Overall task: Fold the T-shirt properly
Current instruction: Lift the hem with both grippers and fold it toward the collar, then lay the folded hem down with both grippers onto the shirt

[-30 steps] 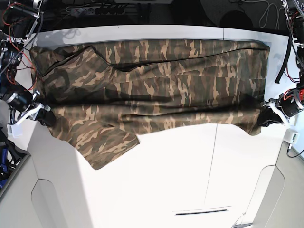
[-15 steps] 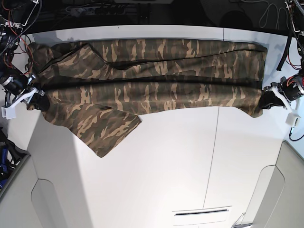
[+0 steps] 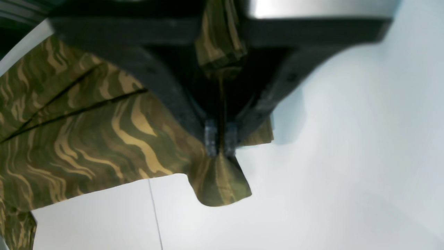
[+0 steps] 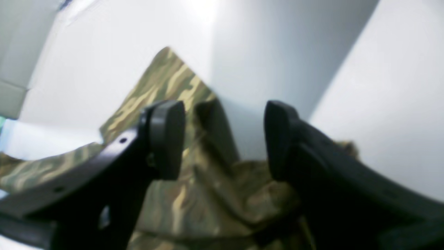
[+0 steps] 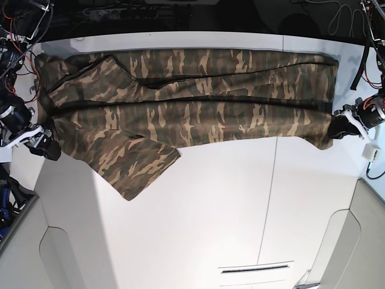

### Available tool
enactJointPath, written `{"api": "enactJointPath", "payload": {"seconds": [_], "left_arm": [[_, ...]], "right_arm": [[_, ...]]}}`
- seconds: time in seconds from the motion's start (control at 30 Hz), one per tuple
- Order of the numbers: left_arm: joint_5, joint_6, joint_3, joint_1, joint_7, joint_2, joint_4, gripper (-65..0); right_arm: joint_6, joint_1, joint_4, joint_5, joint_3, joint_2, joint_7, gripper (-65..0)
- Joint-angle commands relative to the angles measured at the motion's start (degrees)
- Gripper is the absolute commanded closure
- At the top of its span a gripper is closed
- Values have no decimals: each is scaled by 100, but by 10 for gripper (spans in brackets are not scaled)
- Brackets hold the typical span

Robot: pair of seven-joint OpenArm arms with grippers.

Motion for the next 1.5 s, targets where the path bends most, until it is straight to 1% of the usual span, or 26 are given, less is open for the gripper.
{"api": "enactJointPath", "payload": {"seconds": [0.0,0.07,0.2,0.3,0.43,0.53,0.7,0.9,1.03,1.13,1.33,1.37,1.47], "left_arm": [[-116,-52,-59,-59,-122,-142,90,0],[-116,-52,-59,-61,-122,-142,90,0],[-118,-52,-59,-59,-122,-142,90,0],[-118,-52,-59,-61,-122,-140,90,0],[-118,-52,-59,-61,-122,-140,90,0],[-118,-52,-59,-59,-122,-140,90,0],[-118,-52,-59,-61,-122,-129,90,0],[-120,-52,-59,-61,-120,24,90,0],[-118,-52,-59,-59,-120,63,90,0],[-114,-52,-59,-59,-118,61,90,0],[-116,-52,-59,-61,-120,61,90,0],[-116,-52,-59,-61,-120,61,90,0],[-118,-52,-59,-61,-120,61,90,0]], "right_arm": [[-2,212,85,-61,39,76,264,-360],[-61,378,85,-413,39,24,437,-360],[-142,678,13,-649,-7,-83,481,-360],[-142,894,-258,-852,-275,-116,640,-360],[-186,1303,-1078,-1209,-824,-118,1110,-360],[-188,1615,-1749,-1255,-1215,-146,1373,-360],[-186,1945,-2459,-1355,-1801,-313,1502,-360],[-184,1967,-2559,-1499,-2229,-612,1499,-360],[-127,1967,-2559,-1497,-2420,-713,1478,-358],[-94,1969,-2559,-1482,-2481,-723,1478,-352],[-96,1969,-2559,-1480,-2479,-719,1478,-211],[-96,1969,-2559,-1480,-2479,-719,1478,-180],[-96,1969,-2559,-1480,-2479,-719,1480,-31]]}}
